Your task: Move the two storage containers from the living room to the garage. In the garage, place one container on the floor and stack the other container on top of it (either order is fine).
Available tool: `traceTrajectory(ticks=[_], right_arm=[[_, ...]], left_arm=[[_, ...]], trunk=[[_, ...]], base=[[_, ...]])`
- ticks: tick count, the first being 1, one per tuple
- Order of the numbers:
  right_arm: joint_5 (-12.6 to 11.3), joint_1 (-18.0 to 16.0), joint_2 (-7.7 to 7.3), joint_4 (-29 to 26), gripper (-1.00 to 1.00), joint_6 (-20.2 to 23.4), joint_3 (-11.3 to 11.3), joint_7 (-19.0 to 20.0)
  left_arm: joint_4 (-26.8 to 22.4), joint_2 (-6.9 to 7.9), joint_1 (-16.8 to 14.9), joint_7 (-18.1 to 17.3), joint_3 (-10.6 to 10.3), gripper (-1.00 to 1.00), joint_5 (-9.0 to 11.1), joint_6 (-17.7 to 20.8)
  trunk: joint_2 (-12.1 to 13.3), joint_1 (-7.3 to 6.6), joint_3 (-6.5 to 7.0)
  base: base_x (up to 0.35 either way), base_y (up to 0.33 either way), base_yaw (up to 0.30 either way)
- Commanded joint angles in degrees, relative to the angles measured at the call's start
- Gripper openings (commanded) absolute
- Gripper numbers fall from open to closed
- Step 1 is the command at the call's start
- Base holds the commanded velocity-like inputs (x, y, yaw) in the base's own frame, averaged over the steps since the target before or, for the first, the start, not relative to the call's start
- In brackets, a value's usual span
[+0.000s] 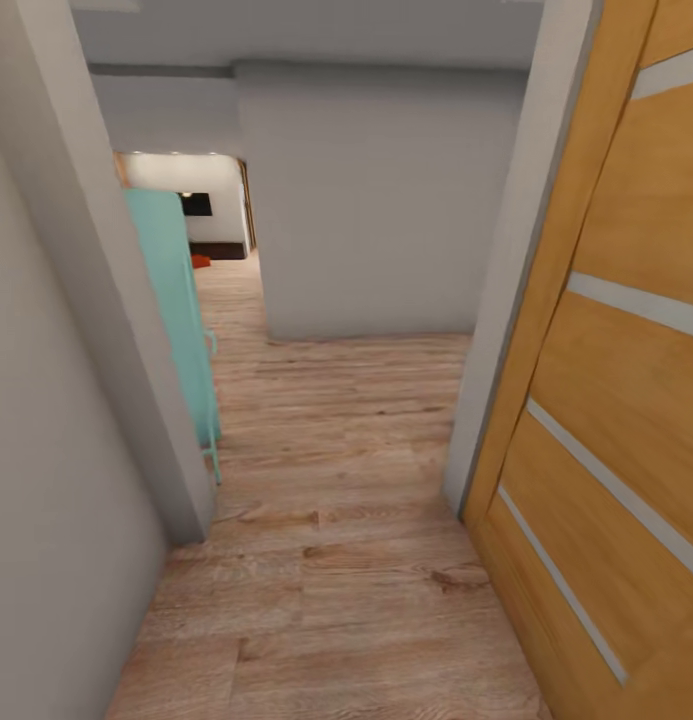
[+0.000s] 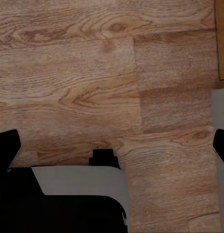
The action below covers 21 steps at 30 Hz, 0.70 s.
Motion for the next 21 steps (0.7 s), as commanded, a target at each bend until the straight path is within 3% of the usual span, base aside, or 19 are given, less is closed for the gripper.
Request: traceTrajectory(ticks=[1, 21], right_arm=[[-0.3, -0.1, 0.02, 0.2, 1.00, -0.3, 0.4, -0.1], [-0.3, -0.1, 0.02, 0.2, 1.00, -0.3, 0.4, -0.1]], left_arm=[[0.2, -0.01, -0.1, 0.0, -0.3, 1.00, 0.6, -0.3], [0.2, -0.01, -0.1, 0.0, -0.3, 1.00, 0.6, -0.3]], trunk=[[0.0, 0.04, -0.06], [0.0, 0.04, -0.06]], base=[[0.341, 0.000, 0.000], [0.341, 0.000, 0.000]])
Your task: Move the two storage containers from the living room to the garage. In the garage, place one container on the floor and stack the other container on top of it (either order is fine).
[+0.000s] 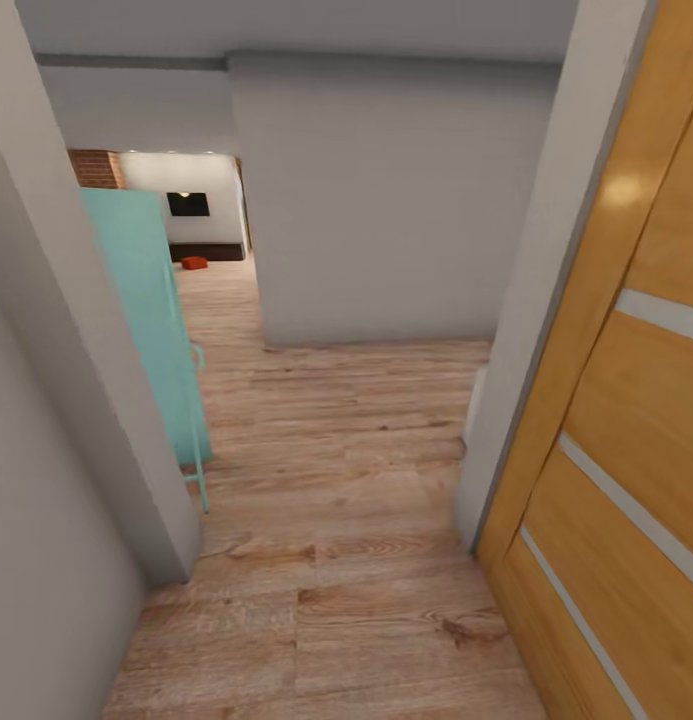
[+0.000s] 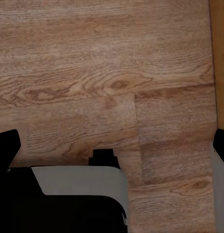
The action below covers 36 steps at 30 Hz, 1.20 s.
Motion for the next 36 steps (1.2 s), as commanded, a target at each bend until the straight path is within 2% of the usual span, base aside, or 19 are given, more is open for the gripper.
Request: traceTrajectory(ticks=[1, 36], right_arm=[[-0.3, -0.1, 0.00, 0.2, 1.00, -0.3, 0.4, -0.1], [0.0, -0.1, -0.02, 0.2, 1.00, -0.3, 0.4, -0.1]], left_arm=[[0.2, -0.01, -0.1, 0.0, -0.3, 1.00, 0.6, -0.3], [0.2, 0.07, -0.1, 0.0, -0.3, 1.00, 0.6, -0.3]], trunk=[[0.0, 0.04, -0.06], [0.0, 0.04, -0.06]], base=[[0.341, 0.000, 0.000], [0.341, 0.000, 0.000]])
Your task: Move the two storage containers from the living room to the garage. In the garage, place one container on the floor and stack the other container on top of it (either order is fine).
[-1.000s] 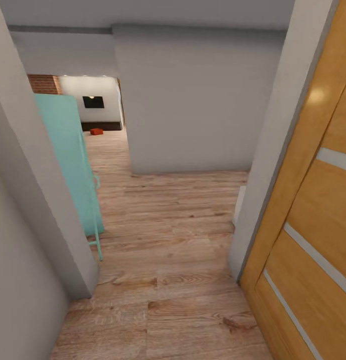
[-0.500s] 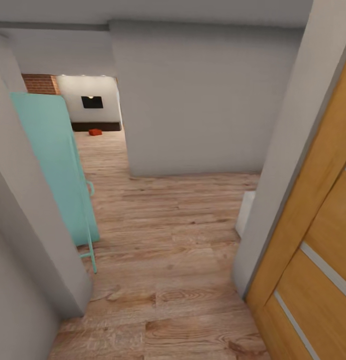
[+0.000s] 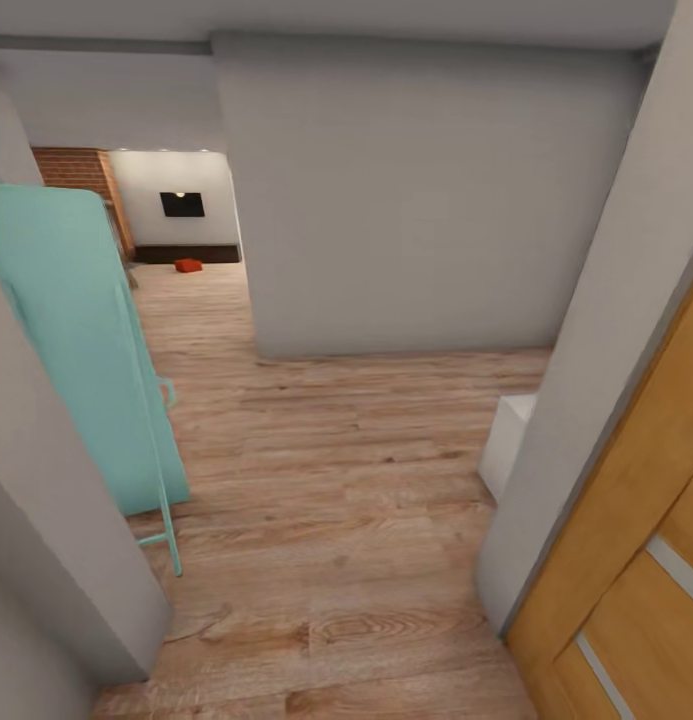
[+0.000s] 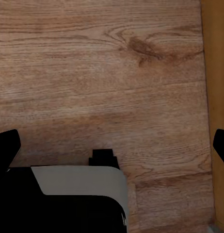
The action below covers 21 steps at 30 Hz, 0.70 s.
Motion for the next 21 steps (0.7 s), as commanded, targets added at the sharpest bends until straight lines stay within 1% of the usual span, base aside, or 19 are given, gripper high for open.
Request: traceTrajectory(ticks=[1, 16, 18, 21], right_arm=[[-0.3, -0.1, 0.01, 0.2, 1.00, -0.3, 0.4, -0.1], [-0.3, -0.1, 0.01, 0.2, 1.00, -0.3, 0.4, -0.1], [-0.3, -0.1, 0.02, 0.2, 1.00, -0.3, 0.4, -0.1], [-0.4, -0.1, 0.03, 0.2, 1.00, -0.3, 0.4, -0.1]], left_arm=[[0.2, -0.01, -0.1, 0.0, -0.3, 1.00, 0.6, -0.3], [0.2, -0.01, -0.1, 0.0, -0.3, 1.00, 0.6, -0.3], [0.2, -0.01, -0.1, 0.0, -0.3, 1.00, 0.6, -0.3], [0.2, -0.01, -0.1, 0.0, -0.3, 1.00, 0.6, -0.3]], trunk=[[0.0, 0.04, -0.06], [0.0, 0.04, -0.06], [0.0, 0.04, -0.06], [0.0, 0.04, -0.06]], base=[[0.341, 0.000, 0.000], [0.341, 0.000, 0.001], [0.341, 0.000, 0.091], [0.341, 0.000, 0.213]])
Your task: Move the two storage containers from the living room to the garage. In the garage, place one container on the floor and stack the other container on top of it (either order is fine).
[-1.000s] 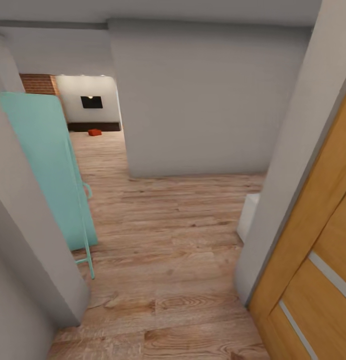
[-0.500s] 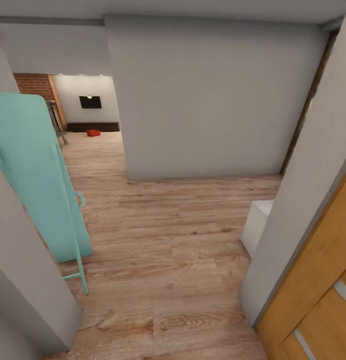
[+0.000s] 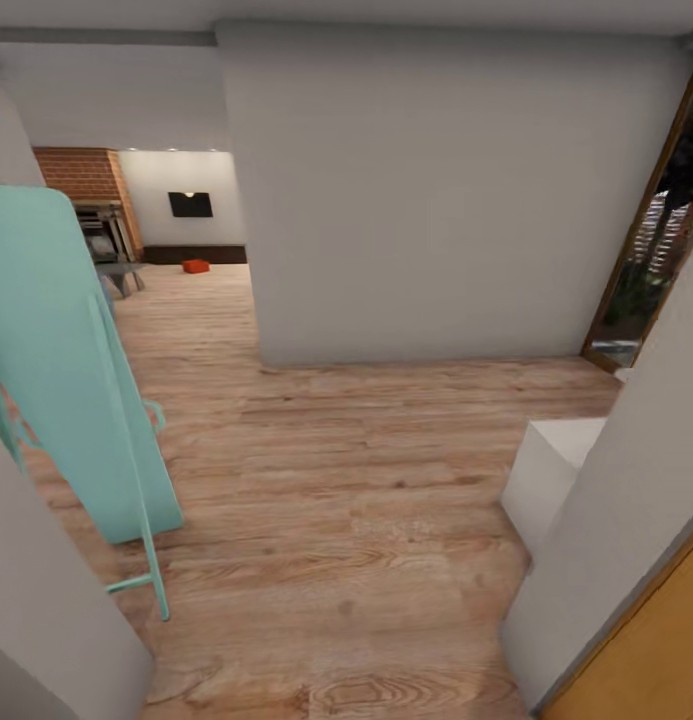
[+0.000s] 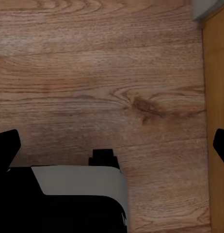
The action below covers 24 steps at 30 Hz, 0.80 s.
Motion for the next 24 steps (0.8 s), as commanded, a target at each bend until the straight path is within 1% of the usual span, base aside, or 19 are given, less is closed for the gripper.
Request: traceTrajectory(ticks=[1, 6, 9, 24], right_arm=[[-0.3, -0.1, 0.02, 0.2, 1.00, -0.3, 0.4, -0.1], [-0.3, -0.1, 0.06, 0.2, 1.00, -0.3, 0.4, -0.1], [-0.4, -0.1, 0.01, 0.2, 1.00, -0.3, 0.4, -0.1], [-0.4, -0.1, -0.02, 0.2, 1.00, -0.3, 0.4, -0.1]], left_arm=[[0.2, -0.02, -0.1, 0.0, -0.3, 1.00, 0.6, -0.3], [0.2, -0.02, -0.1, 0.0, -0.3, 1.00, 0.6, -0.3], [0.2, -0.02, -0.1, 0.0, -0.3, 1.00, 0.6, -0.3], [0.2, -0.02, -0.1, 0.0, -0.3, 1.00, 0.6, -0.3]], trunk=[[0.0, 0.04, -0.06], [0.0, 0.04, -0.06], [0.0, 0.04, -0.06], [0.0, 0.04, -0.06]], base=[[0.341, 0.000, 0.253], [0.341, 0.000, 0.269], [0.341, 0.000, 0.114], [0.341, 0.000, 0.008]])
